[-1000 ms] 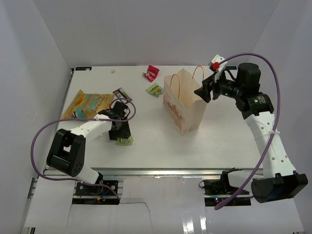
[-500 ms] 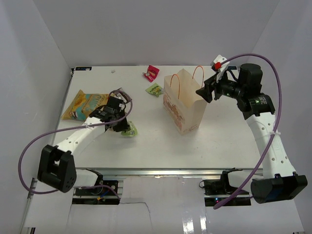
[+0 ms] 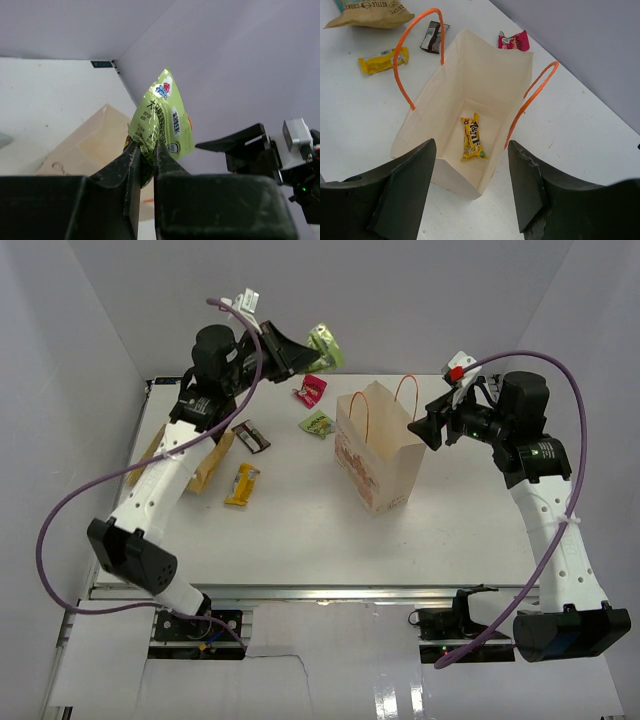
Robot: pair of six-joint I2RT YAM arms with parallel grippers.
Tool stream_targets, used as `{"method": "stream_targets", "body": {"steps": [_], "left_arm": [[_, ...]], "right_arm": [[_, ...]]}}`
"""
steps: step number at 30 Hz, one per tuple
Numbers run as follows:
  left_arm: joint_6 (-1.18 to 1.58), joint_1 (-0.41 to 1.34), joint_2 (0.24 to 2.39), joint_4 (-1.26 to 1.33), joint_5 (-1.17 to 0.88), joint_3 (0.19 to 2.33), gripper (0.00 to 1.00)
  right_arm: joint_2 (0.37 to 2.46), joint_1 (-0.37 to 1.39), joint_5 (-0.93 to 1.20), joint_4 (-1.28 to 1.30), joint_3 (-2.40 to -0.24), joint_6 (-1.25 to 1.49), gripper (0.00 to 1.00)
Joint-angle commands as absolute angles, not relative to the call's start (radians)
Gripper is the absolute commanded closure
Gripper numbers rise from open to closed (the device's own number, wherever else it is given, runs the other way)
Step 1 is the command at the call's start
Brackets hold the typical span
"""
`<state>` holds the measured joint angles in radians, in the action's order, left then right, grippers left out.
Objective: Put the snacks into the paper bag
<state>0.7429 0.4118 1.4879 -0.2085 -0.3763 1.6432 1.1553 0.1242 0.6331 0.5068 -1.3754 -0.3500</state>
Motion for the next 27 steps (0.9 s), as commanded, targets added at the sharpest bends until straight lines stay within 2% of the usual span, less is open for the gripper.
{"method": "stream_targets", "body": {"steps": [1,7,13,15,19,20,23,27], "left_arm": [[0.778,0.426,1.644,-0.166,-0.422,1.797,0.97],[0.761,0.480,1.882,-0.195,-0.451,2.040,0.95],[0.724,0.535,1.948,-0.245,-0.459,2.076,0.91],[0.709,0.548,1.945,-0.261,-0.459,2.063,0.87],[0.695,0.557,1.937,-0.291,-0.460,2.051,0.69],[0.692,0.557,1.936,-0.298,-0.457,2.052,0.58],[0.680,0.557,1.933,-0.319,-0.445,2.069,0.41],[0.626,0.557,1.922,-0.380,-0.376,2.112,0.32]], "right_arm": [[1.123,0.115,0.657,0.491,-1.362,-0.339,0.34],[1.117,0.109,0.657,0.489,-1.356,-0.337,0.34],[1.114,0.103,0.653,0.491,-1.347,-0.342,0.34],[1.117,0.101,0.658,0.491,-1.344,-0.344,0.34],[1.126,0.100,0.669,0.489,-1.344,-0.347,0.34],[1.126,0.100,0.670,0.491,-1.344,-0.350,0.34],[1.132,0.101,0.678,0.489,-1.345,-0.356,0.34],[1.134,0.100,0.681,0.492,-1.350,-0.364,0.34]]}}
